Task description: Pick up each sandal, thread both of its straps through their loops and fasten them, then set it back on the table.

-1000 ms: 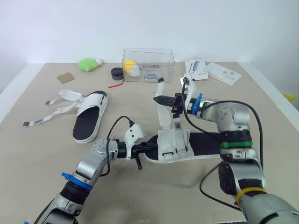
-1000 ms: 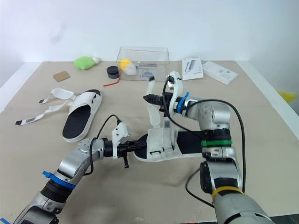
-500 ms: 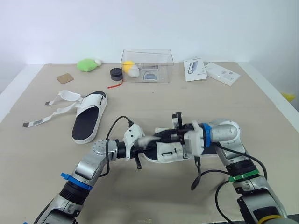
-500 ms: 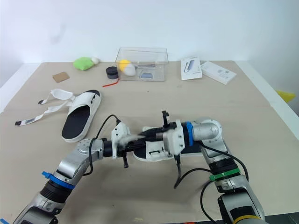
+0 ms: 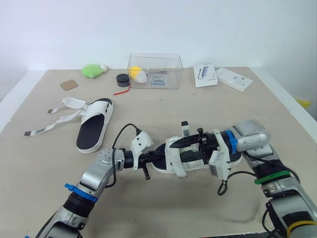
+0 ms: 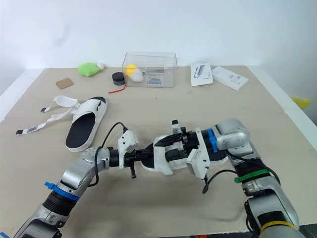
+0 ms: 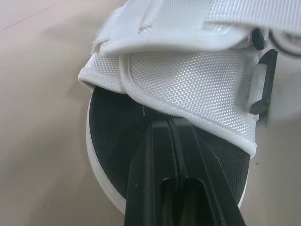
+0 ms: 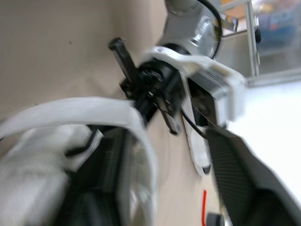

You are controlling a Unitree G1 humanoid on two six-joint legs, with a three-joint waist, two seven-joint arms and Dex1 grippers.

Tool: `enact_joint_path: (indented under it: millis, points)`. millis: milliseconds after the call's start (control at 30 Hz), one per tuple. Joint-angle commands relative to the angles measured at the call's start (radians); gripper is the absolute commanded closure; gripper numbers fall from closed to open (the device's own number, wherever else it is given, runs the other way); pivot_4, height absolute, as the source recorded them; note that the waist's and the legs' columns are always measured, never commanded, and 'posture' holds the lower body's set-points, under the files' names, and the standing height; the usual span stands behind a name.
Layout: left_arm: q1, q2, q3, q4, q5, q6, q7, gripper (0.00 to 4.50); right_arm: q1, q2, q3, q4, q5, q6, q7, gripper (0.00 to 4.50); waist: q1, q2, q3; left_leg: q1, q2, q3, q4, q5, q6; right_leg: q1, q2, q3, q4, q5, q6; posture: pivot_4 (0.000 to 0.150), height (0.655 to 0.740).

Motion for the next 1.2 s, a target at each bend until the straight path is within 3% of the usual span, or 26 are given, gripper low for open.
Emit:
enact_joint_path:
  millis: [33, 200, 400, 567, 767, 1033, 1167, 1200]
  points:
    - [0.032, 0.013, -0.046, 0.056, 0.042, 0.032, -0.005, 4.5, 0.018, -0.085, -0.035, -0.161, 0.106, 0.278, -0.027, 0.1, 0.0, 0.0, 0.0, 0.0, 0.0, 0.0, 0.0, 0.0, 0.0, 0.0, 0.0, 0.0, 0.0, 0.0, 0.0, 0.15, 0.74]
    - [0.031, 0.009, -0.051, 0.06, 0.042, 0.031, -0.007, 4.5, 0.123, -0.204, -0.061, -0.363, 0.234, 0.679, -0.057, 0.1, 0.004, 0.0, 0.0, -0.001, 0.0, -0.001, -0.001, 0.0, 0.0, 0.0, -0.001, -0.001, 0.0, -0.002, 0.0, 0.15, 0.74]
    - [0.036, 0.008, -0.051, 0.056, 0.043, 0.033, -0.007, 4.5, 0.247, -0.436, -0.103, -0.671, 0.652, 1.489, -0.17, 0.1, 0.008, 0.001, 0.0, -0.001, -0.001, -0.001, -0.001, -0.001, 0.0, 0.0, -0.003, -0.003, 0.0, -0.003, 0.0, 0.15, 0.74]
    - [0.039, 0.006, -0.05, 0.052, 0.042, 0.036, -0.005, 4.5, 0.36, -0.567, -0.138, -0.829, 0.864, 1.831, -0.232, 0.1, 0.016, 0.0, -0.001, -0.001, -0.001, -0.002, -0.001, -0.005, -0.001, 0.0, -0.005, -0.007, 0.0, -0.007, -0.001, 0.15, 0.74]
    - [0.032, 0.001, -0.05, 0.062, 0.041, 0.034, -0.006, 4.5, 0.429, -0.536, -0.122, -0.887, 0.768, 1.895, -0.332, 0.1, 0.018, -0.001, -0.001, -0.003, -0.002, -0.002, 0.0, -0.006, -0.003, 0.0, -0.005, -0.007, -0.001, -0.009, 0.001, 0.15, 0.74]
    - [0.028, -0.005, -0.051, 0.068, 0.043, 0.031, -0.005, 4.5, 0.406, -0.415, -0.061, -0.924, 0.684, 1.993, -0.439, 0.1, 0.021, -0.001, -0.001, -0.004, -0.002, -0.003, 0.001, -0.006, -0.003, 0.0, -0.003, -0.009, -0.001, -0.009, 0.001, 0.15, 0.74]
    - [0.025, -0.006, -0.049, 0.073, 0.043, 0.029, -0.005, 4.5, 0.39, -0.372, -0.047, -0.934, 0.664, 2.031, -0.451, 1.37, 0.023, -0.002, -0.001, -0.005, -0.002, -0.003, 0.001, -0.006, -0.003, 0.0, -0.003, -0.009, -0.001, -0.009, 0.001, 0.15, 0.74]
    - [0.026, -0.007, -0.049, 0.072, 0.044, 0.029, -0.003, 4.5, 0.384, -0.363, -0.035, -0.93, 0.638, 2.035, -0.461, 1.94, 0.023, -0.002, -0.001, -0.005, -0.002, -0.003, 0.001, -0.006, -0.003, 0.0, -0.003, -0.009, -0.001, -0.009, 0.002, 0.15, 0.74]
